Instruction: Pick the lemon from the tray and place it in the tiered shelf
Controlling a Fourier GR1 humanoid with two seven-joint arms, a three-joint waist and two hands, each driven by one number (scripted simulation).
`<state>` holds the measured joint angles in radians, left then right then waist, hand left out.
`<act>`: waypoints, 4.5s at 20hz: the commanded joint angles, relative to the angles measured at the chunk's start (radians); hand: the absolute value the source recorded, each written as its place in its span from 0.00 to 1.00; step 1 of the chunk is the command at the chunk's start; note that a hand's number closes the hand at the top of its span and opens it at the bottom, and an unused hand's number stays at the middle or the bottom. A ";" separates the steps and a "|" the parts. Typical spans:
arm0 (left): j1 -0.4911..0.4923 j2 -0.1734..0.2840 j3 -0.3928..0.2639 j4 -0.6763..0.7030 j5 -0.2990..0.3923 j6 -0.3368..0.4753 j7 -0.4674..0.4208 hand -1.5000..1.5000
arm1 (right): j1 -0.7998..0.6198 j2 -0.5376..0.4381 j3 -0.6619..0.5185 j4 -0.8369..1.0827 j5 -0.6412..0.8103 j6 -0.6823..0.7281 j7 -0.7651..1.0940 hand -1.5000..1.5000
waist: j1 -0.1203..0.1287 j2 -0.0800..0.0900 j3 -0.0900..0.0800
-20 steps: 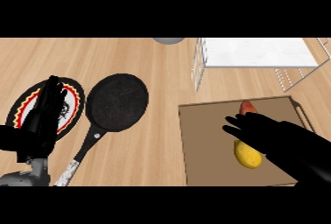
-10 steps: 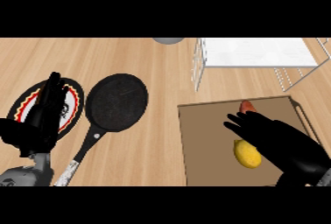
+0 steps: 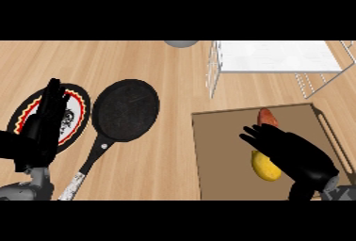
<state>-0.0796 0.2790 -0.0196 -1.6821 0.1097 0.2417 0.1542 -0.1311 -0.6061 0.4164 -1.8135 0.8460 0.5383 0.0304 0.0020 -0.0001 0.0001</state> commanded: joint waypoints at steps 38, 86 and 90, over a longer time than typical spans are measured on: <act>-0.040 -0.091 0.075 0.033 -0.080 -0.081 0.015 0.50 | -0.034 0.592 -0.231 0.346 0.368 -0.191 0.357 1.00 | -0.005 0.001 0.000; -0.010 -0.143 0.085 0.029 -0.117 -0.115 -0.013 0.50 | -0.669 0.347 -0.711 0.684 -0.002 -0.734 0.335 1.00 | 0.013 0.005 0.000; 0.009 -0.170 0.059 0.003 -0.155 -0.087 -0.019 0.50 | -0.787 0.346 -0.702 0.863 0.004 -0.801 0.293 1.00 | 0.018 0.005 0.000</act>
<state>-0.0881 0.1438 0.0689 -1.6725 -0.0121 0.1271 0.1498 -0.8350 -0.2454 -0.2741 -1.1162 0.8473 -0.1816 0.3942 0.0160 0.0044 0.0004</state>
